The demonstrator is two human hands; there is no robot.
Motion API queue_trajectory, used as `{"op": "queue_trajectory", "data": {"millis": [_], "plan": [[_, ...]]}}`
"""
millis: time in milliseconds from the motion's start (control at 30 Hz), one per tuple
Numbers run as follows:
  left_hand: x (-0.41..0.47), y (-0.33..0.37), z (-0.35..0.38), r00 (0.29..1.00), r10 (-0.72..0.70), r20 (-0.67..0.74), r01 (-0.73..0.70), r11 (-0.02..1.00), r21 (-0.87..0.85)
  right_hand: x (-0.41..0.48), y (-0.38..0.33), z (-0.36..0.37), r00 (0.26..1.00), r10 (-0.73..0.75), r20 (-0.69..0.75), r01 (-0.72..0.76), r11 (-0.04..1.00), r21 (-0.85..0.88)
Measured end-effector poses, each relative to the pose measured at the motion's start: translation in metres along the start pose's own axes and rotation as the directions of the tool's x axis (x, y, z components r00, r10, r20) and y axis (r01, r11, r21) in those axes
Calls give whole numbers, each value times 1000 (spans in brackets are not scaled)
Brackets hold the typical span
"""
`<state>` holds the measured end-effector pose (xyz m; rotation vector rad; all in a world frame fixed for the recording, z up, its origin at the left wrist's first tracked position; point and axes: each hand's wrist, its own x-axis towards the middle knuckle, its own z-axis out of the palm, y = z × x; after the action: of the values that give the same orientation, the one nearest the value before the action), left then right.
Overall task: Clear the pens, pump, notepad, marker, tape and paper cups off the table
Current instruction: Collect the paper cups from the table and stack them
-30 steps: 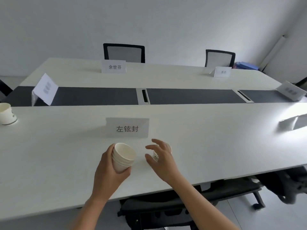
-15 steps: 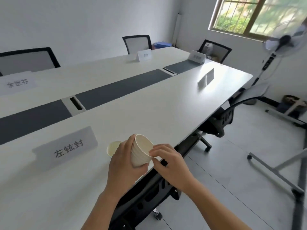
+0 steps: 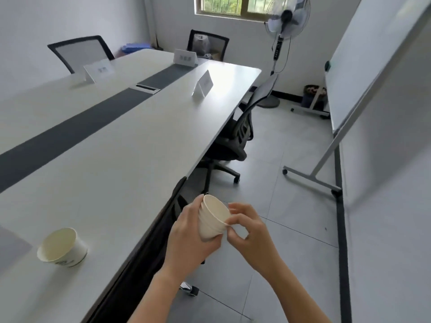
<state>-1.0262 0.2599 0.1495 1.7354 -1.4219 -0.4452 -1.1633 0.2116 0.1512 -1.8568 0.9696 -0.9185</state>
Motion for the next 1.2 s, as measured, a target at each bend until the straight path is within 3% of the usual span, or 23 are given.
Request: {"op": "queue_trajectory", "data": {"millis": [200, 367, 500, 800, 1033, 1200], "plan": [[19, 33, 93, 986, -96, 133, 106, 992, -70, 1, 59, -75, 973, 224, 46, -225, 974, 11], [35, 57, 167, 972, -41, 233, 51, 998, -35, 4, 102, -133, 932, 360, -39, -359, 933, 30], [55, 80, 207, 942, -32, 334, 56, 996, -63, 8, 125, -171, 898, 422, -122, -414, 906, 85], [108, 94, 267, 908, -34, 417, 60, 997, -48, 41, 164, -224, 793, 552, -258, -493, 830, 260], [200, 102, 320, 852, 41, 522, -20, 999, -46, 108, 204, -272, 729, 633, -262, -564, 771, 294], [292, 118, 362, 791, 129, 597, -110, 992, -69, 182, 223, -312, 684, 632, -365, -553, 775, 306]]}}
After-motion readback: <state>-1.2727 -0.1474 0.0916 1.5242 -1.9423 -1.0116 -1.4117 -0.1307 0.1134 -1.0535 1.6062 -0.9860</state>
